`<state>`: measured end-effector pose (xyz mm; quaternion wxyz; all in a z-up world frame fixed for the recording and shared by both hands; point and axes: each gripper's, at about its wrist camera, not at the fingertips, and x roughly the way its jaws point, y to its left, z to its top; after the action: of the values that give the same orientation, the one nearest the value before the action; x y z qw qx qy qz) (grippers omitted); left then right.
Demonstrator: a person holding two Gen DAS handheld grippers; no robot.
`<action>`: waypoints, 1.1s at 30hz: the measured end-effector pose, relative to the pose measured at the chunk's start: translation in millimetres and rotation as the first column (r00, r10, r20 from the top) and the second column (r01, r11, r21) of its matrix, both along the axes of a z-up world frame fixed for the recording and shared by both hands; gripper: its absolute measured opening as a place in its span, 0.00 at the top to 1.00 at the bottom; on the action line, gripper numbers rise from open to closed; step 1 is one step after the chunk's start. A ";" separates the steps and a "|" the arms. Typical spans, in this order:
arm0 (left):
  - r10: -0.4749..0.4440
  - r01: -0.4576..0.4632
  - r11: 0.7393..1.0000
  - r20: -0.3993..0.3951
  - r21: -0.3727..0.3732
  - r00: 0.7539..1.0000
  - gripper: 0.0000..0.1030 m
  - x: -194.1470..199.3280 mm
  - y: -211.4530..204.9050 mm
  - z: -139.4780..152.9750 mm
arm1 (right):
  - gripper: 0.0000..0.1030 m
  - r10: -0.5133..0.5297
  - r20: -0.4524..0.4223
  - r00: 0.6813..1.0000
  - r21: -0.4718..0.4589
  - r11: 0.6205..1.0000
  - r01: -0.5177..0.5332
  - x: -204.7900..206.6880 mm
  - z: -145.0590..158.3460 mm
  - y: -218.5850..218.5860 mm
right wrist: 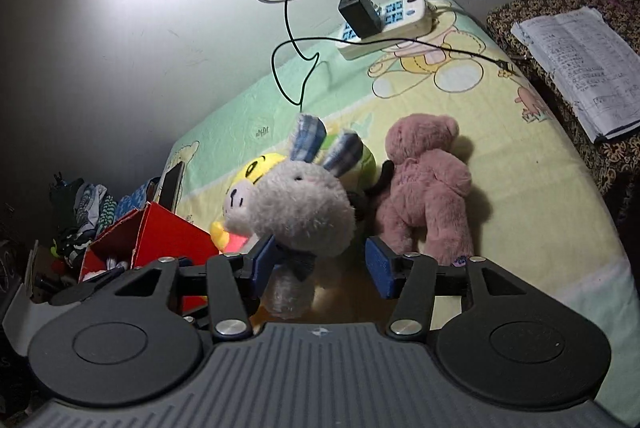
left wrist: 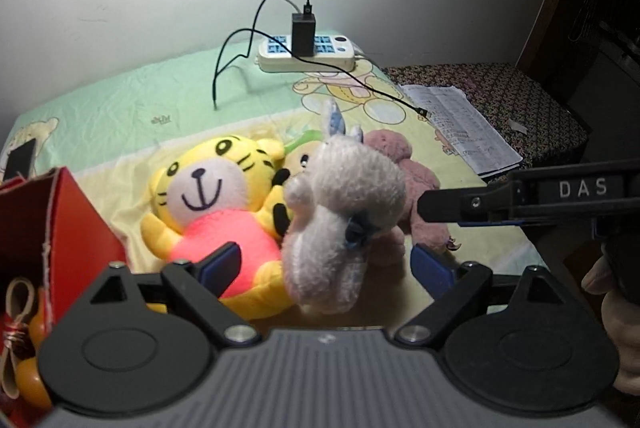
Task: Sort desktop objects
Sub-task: 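Move the right gripper back to the bed and grasp the second white bunny, then lift the second white bunny with the right gripper toward the red box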
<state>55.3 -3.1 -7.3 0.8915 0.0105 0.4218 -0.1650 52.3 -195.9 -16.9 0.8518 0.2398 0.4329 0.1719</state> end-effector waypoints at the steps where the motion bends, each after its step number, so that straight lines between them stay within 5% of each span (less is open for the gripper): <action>1: -0.005 0.005 1.000 -0.005 0.001 1.000 0.11 3.0 -4.0 -4.6 | 0.47 0.006 -0.017 1.000 0.015 1.000 -0.006 3.5 -6.0 -3.8; 4: 0.004 -0.004 1.000 -0.027 0.023 1.000 0.11 13.2 -11.9 -16.9 | 0.47 0.028 -0.069 0.997 0.056 0.998 -0.024 13.7 -20.6 -8.1; 9: 0.033 -0.031 0.999 -0.075 0.021 0.997 0.30 27.2 -9.2 -29.2 | 0.45 0.081 -0.094 0.992 0.118 0.991 -0.070 30.3 -30.6 -4.1; 15: 0.065 -0.064 0.998 -0.122 0.013 0.990 0.40 40.5 -5.0 -40.0 | 0.36 0.133 -0.094 0.987 0.162 0.980 -0.117 51.8 -38.2 6.5; 22: 0.072 -0.077 0.997 -0.156 -0.024 0.985 0.42 51.7 -0.3 -41.7 | 0.33 0.174 -0.072 0.982 0.201 0.967 -0.157 68.7 -43.5 25.2; 33: 0.088 -0.099 0.994 -0.181 -0.055 0.980 0.44 49.5 -0.7 -41.0 | 0.46 0.221 -0.039 0.975 0.202 0.957 -0.209 68.4 -39.4 31.1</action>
<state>104.8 -3.8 -48.3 0.8569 -0.0523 0.4943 -0.1366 120.6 -164.9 -56.3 0.7866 0.2795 0.4631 0.2978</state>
